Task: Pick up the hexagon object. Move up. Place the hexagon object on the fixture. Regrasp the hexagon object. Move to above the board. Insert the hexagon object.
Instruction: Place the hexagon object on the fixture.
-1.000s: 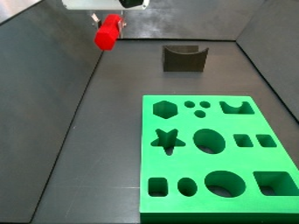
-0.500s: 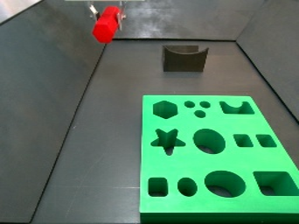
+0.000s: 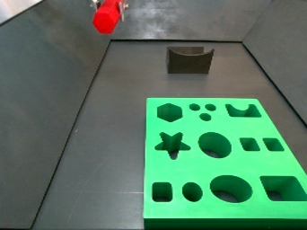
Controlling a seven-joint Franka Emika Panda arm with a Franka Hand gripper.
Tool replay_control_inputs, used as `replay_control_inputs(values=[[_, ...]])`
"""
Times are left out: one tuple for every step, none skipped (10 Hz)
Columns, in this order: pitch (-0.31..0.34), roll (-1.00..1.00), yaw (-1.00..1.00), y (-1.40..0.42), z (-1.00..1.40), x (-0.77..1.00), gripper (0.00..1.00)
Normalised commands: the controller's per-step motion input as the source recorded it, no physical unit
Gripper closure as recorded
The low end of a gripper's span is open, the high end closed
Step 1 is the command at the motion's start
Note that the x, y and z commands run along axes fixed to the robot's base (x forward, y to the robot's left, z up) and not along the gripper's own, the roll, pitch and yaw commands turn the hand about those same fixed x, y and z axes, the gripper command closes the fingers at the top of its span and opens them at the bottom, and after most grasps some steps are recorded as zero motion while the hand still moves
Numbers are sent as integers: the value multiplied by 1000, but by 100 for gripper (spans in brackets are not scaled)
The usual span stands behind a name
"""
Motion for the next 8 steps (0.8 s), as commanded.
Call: replay_control_inputs(values=[[-1, -192, -37, -2, 480, -38, 100], [0, -185, -37, -4, 325, -33, 100], [2, -187, -37, -5, 262, -27, 100], [350, -369, 797, 9, 212, 1000, 100], [378, -318, 708, 15, 171, 1000, 100], [350, -227, 508, 14, 155, 1000, 100], [312, -184, 385, 12, 146, 1000, 100], [245, -111, 199, 16, 130, 1000, 100]])
